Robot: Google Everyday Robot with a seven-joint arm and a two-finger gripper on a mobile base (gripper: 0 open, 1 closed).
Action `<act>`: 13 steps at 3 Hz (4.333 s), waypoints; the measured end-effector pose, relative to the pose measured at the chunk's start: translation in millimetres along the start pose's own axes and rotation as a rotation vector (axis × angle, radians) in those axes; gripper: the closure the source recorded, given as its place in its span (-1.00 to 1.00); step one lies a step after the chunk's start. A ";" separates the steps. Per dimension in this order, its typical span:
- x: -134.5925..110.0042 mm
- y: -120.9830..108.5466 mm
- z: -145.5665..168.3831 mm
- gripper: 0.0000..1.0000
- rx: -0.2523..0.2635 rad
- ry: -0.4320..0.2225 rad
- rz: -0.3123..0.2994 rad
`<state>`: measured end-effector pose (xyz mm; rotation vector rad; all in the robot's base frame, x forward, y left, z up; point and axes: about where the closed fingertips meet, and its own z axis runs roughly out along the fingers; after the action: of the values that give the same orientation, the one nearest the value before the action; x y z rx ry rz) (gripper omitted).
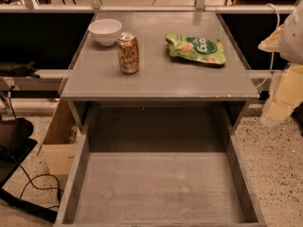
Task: Place orange can into top drawer
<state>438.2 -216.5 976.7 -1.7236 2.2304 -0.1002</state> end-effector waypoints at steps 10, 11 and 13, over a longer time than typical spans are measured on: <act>-275.5 -189.2 183.1 -1.00 -0.113 -1.135 0.093; -305.7 -198.1 186.7 -1.00 -0.114 -1.158 0.072; -337.8 -146.9 227.0 -0.46 -0.314 -1.176 0.228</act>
Offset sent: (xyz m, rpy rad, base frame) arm 0.0939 0.0114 -0.0273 0.5057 0.0109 -0.1122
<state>715.8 97.1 868.2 -1.1019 1.5085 1.0655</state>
